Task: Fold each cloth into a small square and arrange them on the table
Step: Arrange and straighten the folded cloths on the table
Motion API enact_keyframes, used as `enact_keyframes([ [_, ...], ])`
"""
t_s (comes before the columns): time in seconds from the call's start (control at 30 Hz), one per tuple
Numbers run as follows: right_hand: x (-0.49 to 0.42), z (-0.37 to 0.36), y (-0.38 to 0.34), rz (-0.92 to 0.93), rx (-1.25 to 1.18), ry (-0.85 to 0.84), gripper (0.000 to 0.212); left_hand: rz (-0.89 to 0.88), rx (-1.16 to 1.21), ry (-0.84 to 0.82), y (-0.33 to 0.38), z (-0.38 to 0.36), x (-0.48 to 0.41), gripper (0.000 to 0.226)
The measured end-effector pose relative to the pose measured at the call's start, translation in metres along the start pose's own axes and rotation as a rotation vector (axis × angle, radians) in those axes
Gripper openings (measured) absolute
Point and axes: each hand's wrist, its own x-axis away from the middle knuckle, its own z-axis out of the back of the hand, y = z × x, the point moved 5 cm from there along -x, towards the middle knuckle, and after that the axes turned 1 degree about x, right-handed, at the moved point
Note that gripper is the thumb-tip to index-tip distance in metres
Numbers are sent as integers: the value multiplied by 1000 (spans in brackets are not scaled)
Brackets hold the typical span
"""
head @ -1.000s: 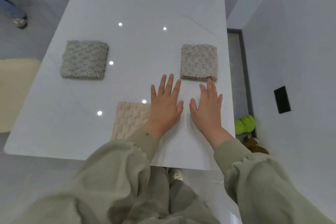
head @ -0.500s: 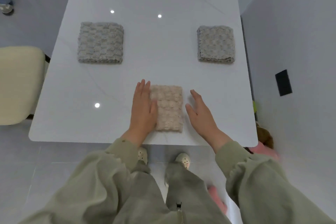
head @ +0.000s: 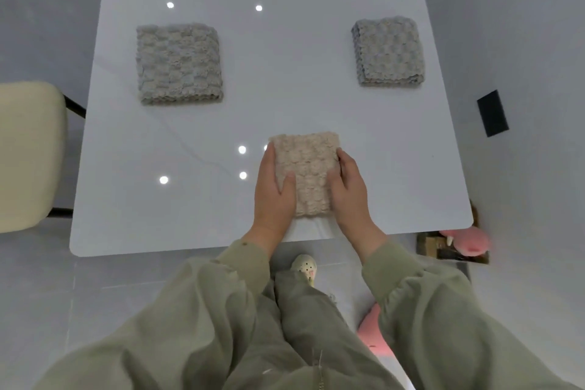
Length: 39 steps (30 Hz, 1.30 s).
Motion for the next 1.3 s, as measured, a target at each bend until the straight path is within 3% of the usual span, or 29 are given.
enact_keyframes([
  [0.3,-18,25,-2,-20,-6,65,47,38,8,39,4,3,-14,54],
  [0.5,-23,3,-11,32,19,14,45,60,-18,28,4,-11,-15,66],
  [0.63,-23,14,-11,61,96,8,48,-61,-197,6,11,-2,-19,60],
  [0.73,-21,29,-14,134,263,62,51,-313,-515,-133,25,4,-32,56],
  [0.87,-17,39,-14,122,515,150,54,-616,-798,-463,50,-6,-52,59],
  [1.0,-2,32,-9,29,511,289,55,-782,-943,-741,67,-19,-83,63],
  [1.1,12,21,-3,-133,348,487,50,-634,-827,-927,67,-26,-110,52],
  [1.23,44,-1,6,-398,-155,848,45,-276,-512,-1056,67,-27,-130,45],
  [1.3,60,-18,9,-454,-297,1001,42,-145,-400,-1103,67,-29,-134,41],
])
